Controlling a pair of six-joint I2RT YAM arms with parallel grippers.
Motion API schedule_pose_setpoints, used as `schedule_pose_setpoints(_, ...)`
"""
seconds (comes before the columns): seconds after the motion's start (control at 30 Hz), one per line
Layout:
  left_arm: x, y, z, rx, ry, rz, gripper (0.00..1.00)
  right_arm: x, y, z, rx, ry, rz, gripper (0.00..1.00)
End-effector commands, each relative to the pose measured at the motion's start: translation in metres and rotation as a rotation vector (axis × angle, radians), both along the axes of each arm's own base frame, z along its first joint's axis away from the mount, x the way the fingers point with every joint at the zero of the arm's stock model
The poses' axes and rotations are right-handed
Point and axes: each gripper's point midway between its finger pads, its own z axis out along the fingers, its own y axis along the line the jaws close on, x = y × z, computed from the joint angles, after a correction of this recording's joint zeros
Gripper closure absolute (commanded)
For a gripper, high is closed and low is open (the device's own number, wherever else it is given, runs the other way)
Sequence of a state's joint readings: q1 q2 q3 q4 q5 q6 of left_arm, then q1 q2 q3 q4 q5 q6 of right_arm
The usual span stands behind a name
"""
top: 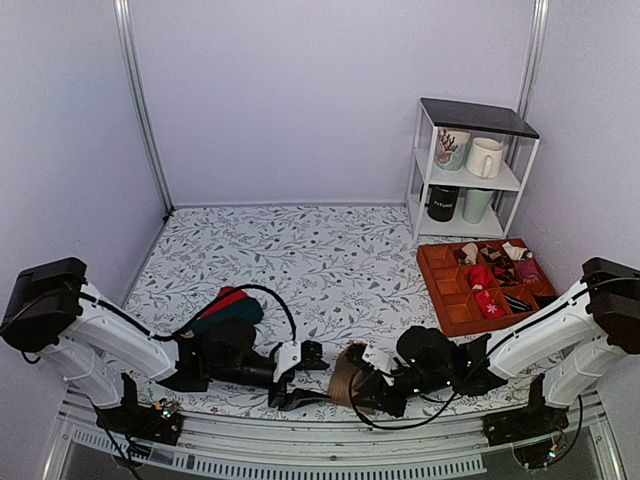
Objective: Roll the socks
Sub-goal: Roll a pair of socks at the center of the board.
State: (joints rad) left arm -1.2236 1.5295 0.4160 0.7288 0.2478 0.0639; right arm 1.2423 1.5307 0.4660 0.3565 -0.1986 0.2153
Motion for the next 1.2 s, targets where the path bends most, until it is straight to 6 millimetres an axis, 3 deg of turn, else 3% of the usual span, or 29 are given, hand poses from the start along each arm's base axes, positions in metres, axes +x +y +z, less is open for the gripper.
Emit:
schedule_pose_setpoints(0.0, -0.001, -0.015, -0.014, 0.016, -0.102, -0.061, 0.31, -0.024, -0.031, -0.026, -0.095, 0.282, 0.0, 0.86)
schedule_pose_setpoints(0.2, -0.01, -0.024, -0.039, 0.053, -0.075, -0.118, 0.29, -0.021, -0.033, -0.029, -0.1, 0.363, -0.02, 0.86)
schedule_pose_setpoints(0.5, -0.013, -0.034, -0.048, 0.066, -0.079, -0.148, 0.29, -0.024, -0.031, -0.034, -0.114, 0.42, -0.003, 0.86)
schedule_pose_setpoints(0.63, -0.017, -0.037, -0.058, 0.088, -0.055, -0.169, 0.37, -0.022, -0.031, -0.033, -0.118, 0.426, -0.009, 0.86)
schedule_pose_setpoints(0.8, -0.02, -0.034, -0.071, 0.125, -0.032, -0.17, 0.39, -0.02, -0.031, -0.033, -0.119, 0.425, -0.007, 0.86)
schedule_pose_setpoints(0.97, -0.022, -0.034, -0.076, 0.143, -0.011, -0.175, 0.52, -0.019, -0.03, -0.036, -0.127, 0.427, -0.002, 0.86)
schedule_pose_setpoints(1.07, -0.022, -0.037, -0.075, 0.143, -0.004, -0.18, 0.65, -0.017, -0.029, -0.036, -0.128, 0.425, -0.002, 0.86)
schedule_pose_setpoints(1.17, -0.022, -0.041, -0.08, 0.173, 0.02, -0.179, 0.92, -0.014, -0.027, -0.036, -0.131, 0.421, -0.009, 0.86)
